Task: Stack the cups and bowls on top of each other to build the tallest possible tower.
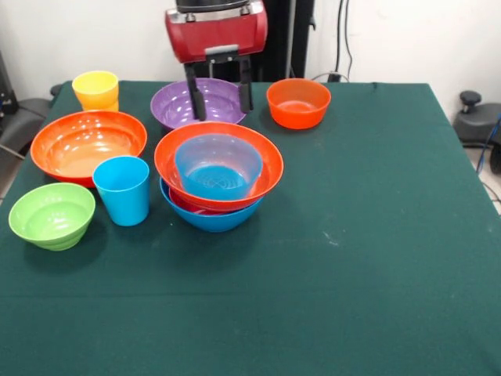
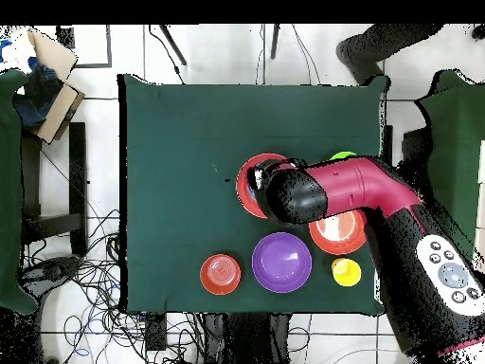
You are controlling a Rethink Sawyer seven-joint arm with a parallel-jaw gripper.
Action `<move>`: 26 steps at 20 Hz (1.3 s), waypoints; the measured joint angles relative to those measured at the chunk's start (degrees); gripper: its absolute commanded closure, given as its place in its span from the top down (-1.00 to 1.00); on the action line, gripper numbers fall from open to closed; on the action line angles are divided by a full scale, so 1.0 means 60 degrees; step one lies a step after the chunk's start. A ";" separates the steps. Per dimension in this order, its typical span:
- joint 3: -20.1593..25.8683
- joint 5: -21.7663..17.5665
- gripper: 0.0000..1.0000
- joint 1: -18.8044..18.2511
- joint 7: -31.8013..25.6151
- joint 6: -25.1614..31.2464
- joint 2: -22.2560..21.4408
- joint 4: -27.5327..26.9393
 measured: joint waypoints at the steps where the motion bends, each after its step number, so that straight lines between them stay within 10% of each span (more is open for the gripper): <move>1: 0.0041 0.0052 1.00 0.0017 0.0000 0.0002 -0.0024 -0.0001; 13: 0.0709 0.1330 1.00 -0.0326 0.0000 0.0004 -0.1010 -0.0010; 26: 0.1106 0.1335 1.00 -0.0531 -0.0112 0.0746 -0.0723 -0.1070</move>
